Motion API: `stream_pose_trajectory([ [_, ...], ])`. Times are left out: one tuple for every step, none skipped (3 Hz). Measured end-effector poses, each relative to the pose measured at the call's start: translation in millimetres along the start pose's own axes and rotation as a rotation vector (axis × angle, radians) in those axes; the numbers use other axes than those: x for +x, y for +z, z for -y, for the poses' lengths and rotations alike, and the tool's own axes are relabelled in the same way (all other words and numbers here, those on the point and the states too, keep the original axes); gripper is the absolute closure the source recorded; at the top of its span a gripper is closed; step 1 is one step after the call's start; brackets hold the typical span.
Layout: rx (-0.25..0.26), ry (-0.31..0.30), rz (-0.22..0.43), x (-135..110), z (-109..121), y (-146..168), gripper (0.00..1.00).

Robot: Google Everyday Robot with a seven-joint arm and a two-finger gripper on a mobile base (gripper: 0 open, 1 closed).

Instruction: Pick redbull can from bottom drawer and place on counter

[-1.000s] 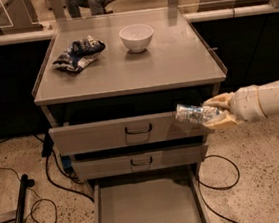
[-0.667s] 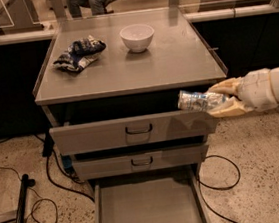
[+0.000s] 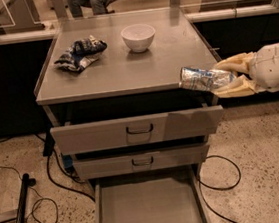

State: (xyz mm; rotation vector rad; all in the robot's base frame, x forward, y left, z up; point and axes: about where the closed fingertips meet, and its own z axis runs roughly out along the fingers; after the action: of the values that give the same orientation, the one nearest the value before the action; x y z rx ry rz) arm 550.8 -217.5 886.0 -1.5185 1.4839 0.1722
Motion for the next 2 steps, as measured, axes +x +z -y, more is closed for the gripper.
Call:
stream_pose_trajectory([
  [0.000, 0.000, 0.000, 0, 0, 0, 1.00],
  [-0.014, -0.016, 0.013, -3, 14, 18, 1.00],
])
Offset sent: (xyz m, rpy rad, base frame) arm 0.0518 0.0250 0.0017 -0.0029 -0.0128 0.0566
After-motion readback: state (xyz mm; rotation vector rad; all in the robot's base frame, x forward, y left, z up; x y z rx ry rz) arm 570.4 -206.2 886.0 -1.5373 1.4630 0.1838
